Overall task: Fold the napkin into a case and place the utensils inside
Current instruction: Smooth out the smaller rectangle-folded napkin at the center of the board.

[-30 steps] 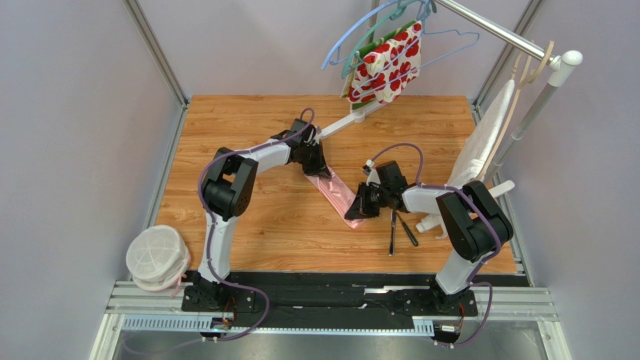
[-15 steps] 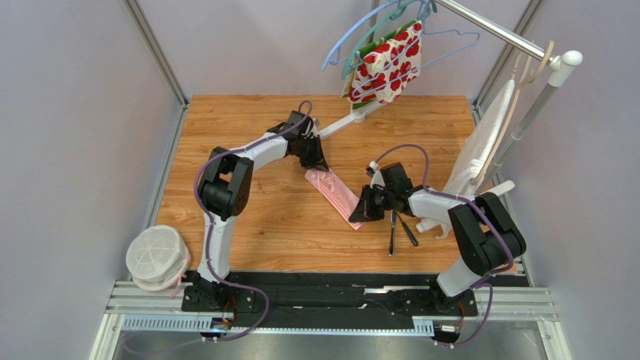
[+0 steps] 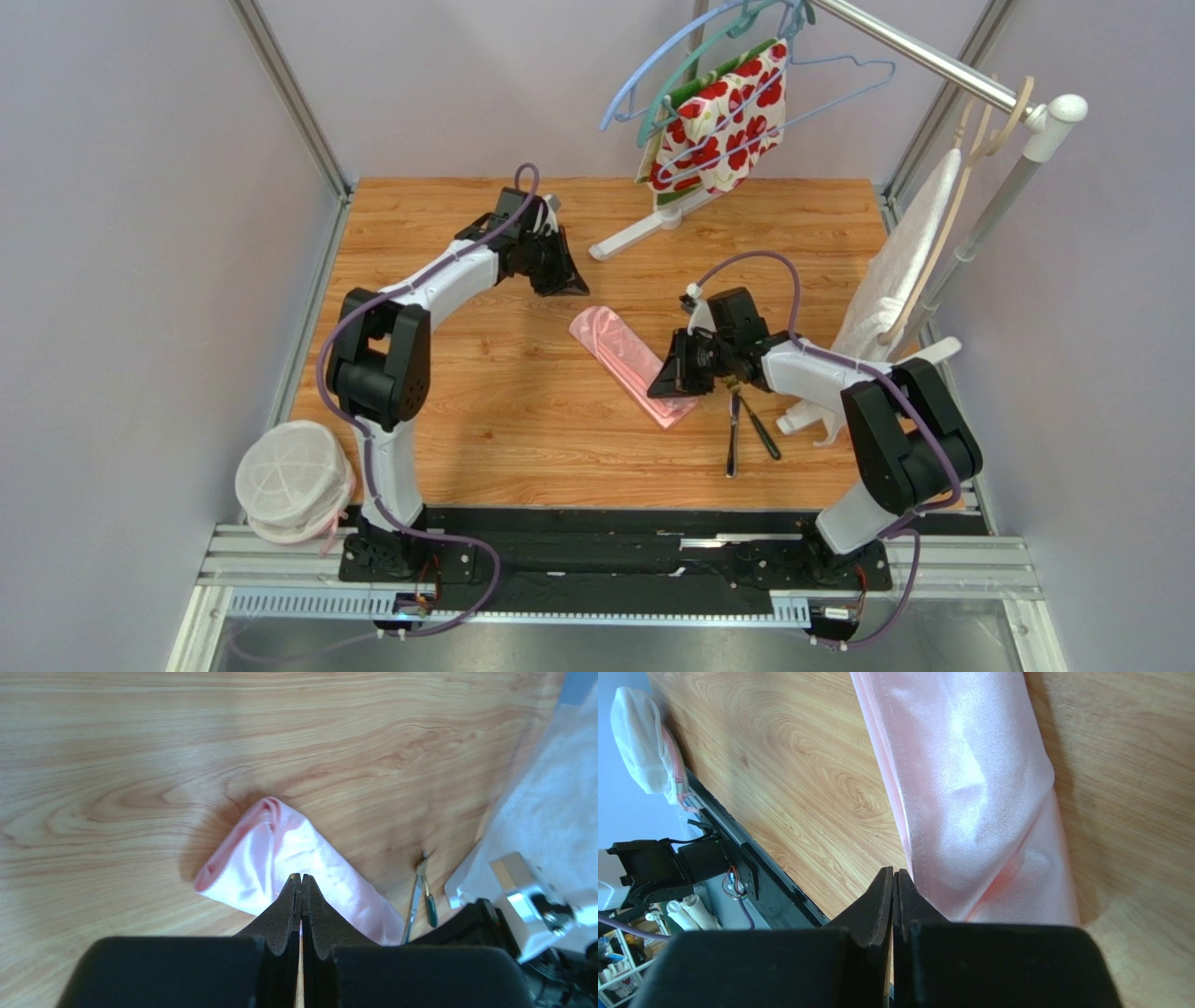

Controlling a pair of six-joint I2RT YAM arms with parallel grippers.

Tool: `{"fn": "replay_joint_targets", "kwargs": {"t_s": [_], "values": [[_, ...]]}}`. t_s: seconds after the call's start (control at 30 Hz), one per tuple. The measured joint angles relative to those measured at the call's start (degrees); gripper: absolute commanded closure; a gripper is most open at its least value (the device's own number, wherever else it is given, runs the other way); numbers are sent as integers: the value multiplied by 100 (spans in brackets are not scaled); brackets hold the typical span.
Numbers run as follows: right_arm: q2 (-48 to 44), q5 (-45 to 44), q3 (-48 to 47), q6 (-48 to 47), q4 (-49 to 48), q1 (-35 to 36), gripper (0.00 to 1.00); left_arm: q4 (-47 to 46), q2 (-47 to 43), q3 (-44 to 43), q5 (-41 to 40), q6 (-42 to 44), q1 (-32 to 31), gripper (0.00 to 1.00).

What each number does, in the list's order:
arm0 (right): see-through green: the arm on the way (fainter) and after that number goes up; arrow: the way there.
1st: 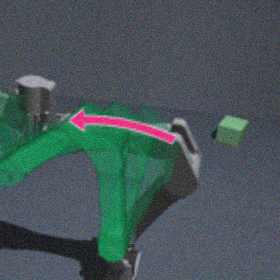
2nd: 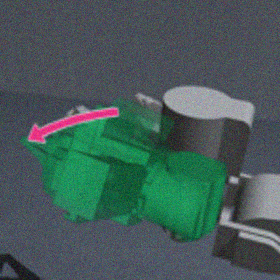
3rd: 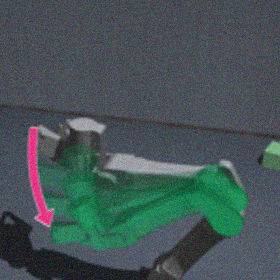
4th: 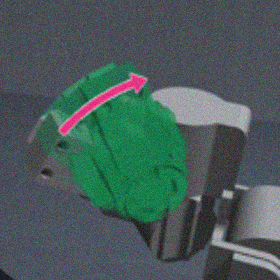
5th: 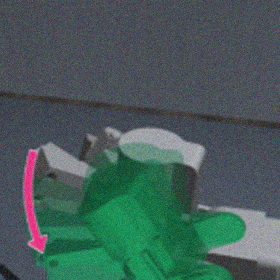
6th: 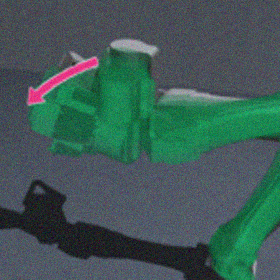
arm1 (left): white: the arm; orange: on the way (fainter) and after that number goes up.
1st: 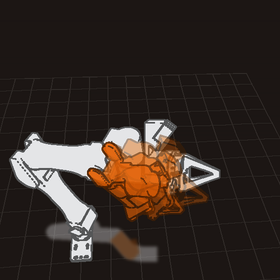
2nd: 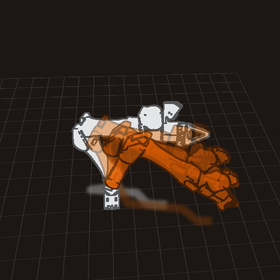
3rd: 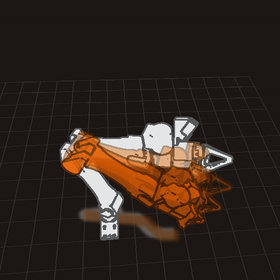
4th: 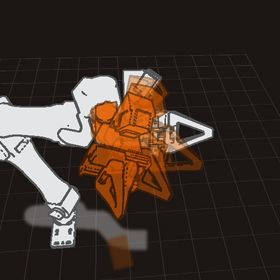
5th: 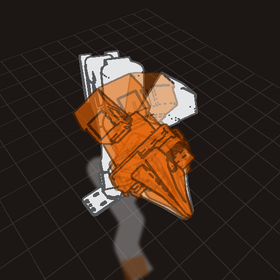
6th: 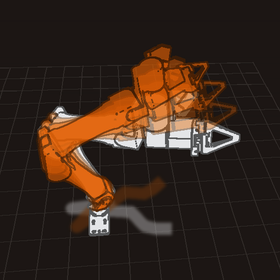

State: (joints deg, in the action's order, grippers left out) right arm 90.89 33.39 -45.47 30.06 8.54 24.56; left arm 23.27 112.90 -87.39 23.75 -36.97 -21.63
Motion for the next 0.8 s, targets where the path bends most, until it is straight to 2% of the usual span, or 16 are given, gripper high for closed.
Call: {"fn": "replay_joint_targets", "kwargs": {"t_s": [0.3,0.37,0.4,0.47,0.5,0.57,0.6,0.8], "values": [[52,-330,315,-247,83,13,100,129,1344,-376,310,-221,24,100],[66,-411,321,-315,181,35,96,236,1392,-544,236,-203,24,100],[48,-455,310,-345,234,55,89,275,1379,-573,133,-181,24,97],[-26,-621,212,-448,494,136,67,361,1257,-555,-122,-127,22,92],[-96,-730,114,-501,675,186,47,420,1132,-498,-278,-107,22,87],[-275,-964,-170,-656,1010,304,30,529,813,-361,-481,-63,22,80],[-341,-1104,-321,-706,1137,361,24,544,584,-240,-562,-50,22,76],[-334,-2057,-1399,-1416,1563,782,13,599,-1622,903,-778,-26,22,73]]}}
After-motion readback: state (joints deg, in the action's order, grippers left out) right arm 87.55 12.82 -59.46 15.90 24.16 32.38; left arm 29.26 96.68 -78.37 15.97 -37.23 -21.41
